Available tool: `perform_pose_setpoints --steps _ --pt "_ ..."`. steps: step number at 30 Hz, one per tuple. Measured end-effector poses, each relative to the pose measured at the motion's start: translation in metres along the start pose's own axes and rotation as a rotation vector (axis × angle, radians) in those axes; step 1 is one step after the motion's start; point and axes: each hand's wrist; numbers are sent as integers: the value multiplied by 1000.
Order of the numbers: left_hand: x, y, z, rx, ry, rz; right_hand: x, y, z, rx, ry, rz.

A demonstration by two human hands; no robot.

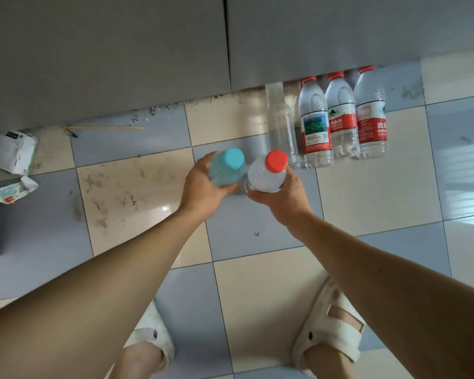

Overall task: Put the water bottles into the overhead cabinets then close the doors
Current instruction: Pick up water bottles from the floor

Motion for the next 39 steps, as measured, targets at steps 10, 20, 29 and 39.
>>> perform_pose_setpoints --steps 10,20,29,39 --pt "119 -45 97 16 -100 -35 101 -71 -92 83 -6 -64" --pt "231 -100 258 75 22 8 211 -156 -247 128 -182 -55" --pt "363 -196 380 155 141 123 349 -208 -402 108 -244 14" --pt "452 -358 496 306 453 209 470 -186 -601 -10 -544 -9"
Point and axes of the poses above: each hand's wrist, its own x-axis away from the middle knuckle, its own y-axis out of the palm, z = x × y, and after that the axes turned 4 degrees about -y, right-handed
